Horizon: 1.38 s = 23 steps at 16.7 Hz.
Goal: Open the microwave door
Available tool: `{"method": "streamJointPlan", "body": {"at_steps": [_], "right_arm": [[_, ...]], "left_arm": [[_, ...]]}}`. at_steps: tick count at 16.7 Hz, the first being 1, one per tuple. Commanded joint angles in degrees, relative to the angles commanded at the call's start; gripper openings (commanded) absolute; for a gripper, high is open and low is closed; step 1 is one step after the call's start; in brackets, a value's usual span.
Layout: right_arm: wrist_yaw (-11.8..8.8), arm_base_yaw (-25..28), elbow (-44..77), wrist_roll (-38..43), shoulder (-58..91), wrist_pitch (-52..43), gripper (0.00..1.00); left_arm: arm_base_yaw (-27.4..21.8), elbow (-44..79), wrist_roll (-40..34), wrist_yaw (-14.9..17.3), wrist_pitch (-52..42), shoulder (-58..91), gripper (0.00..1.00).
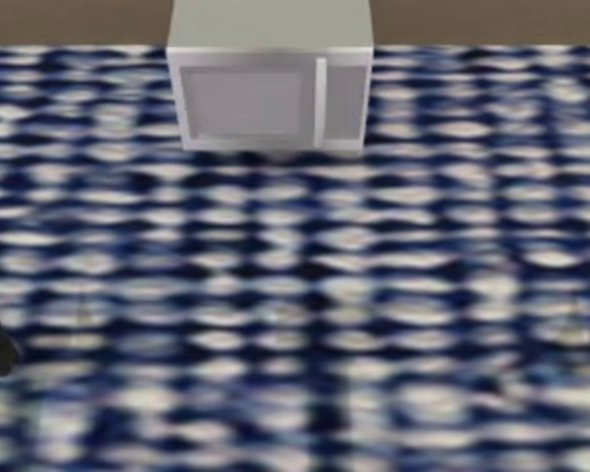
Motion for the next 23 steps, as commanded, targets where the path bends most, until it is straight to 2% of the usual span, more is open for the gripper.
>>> {"method": "streamJointPlan", "body": {"at_steps": [4,9,23], "right_arm": [[0.0,0.0,0.0,0.0,0.0,0.0,1.0],[0.0,0.0,0.0,0.0,0.0,0.0,1.0],[0.0,0.0,0.0,0.0,0.0,0.0,1.0]], "left_arm": [[-0.8,1.7,-0.7,-0.3,-0.6,1.8,1.0],[-6.7,15.6,-5.5,-3.5,-5.6,16.7,1.0],[-32.6,83.2,-27.2,-19.9,-31.8,97.7,1.0]]}}
